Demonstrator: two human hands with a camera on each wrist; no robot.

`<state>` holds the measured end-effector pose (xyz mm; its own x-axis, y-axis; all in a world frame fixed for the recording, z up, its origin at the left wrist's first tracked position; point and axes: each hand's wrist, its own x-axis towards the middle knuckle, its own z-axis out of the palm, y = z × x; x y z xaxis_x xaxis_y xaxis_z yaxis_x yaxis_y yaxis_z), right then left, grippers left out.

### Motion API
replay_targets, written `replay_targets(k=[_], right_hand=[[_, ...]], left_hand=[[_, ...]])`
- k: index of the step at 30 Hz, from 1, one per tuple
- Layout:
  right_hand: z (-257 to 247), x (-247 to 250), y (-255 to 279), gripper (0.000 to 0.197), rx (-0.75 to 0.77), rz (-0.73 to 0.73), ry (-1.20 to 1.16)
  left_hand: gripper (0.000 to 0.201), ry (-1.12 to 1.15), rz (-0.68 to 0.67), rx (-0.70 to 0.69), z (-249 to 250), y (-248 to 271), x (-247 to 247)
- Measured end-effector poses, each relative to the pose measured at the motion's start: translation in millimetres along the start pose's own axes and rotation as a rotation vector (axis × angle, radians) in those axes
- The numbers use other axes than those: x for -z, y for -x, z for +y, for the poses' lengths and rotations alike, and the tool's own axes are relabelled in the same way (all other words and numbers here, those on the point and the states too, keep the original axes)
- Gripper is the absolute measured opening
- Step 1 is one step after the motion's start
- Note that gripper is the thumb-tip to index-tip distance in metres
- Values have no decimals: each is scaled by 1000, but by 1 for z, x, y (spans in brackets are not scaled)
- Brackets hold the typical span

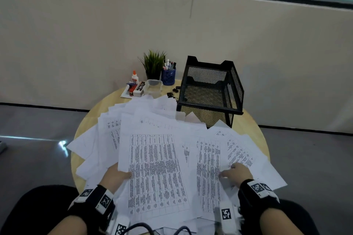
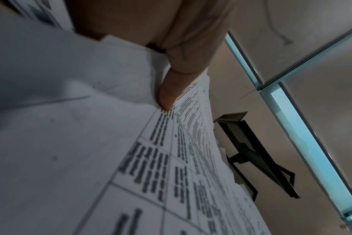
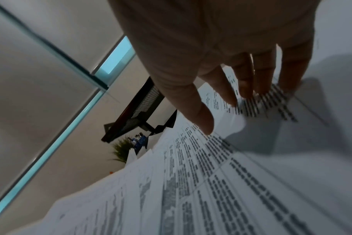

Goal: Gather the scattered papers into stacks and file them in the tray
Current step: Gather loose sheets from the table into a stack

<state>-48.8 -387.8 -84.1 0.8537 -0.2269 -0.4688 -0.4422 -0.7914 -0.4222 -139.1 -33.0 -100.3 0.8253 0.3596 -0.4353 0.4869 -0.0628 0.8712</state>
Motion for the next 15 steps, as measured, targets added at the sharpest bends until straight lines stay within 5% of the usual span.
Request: replay_targets(k=[5,9,12,15], right_hand=[[-10,-9,5,64,46,-55,-184],[-23,-21,12,32,130,-123,-154],[-29,-26,15,24,205,-191,-171],[-22,-21,11,58,99,-117,-114]], left_hand=[[39,88,-154,12,11,15,-8],[67,67,-269,40,17,16,-19],[63,-8,-308,19,22,18,-27],[43,-92,-270,-37,20,15,-29]])
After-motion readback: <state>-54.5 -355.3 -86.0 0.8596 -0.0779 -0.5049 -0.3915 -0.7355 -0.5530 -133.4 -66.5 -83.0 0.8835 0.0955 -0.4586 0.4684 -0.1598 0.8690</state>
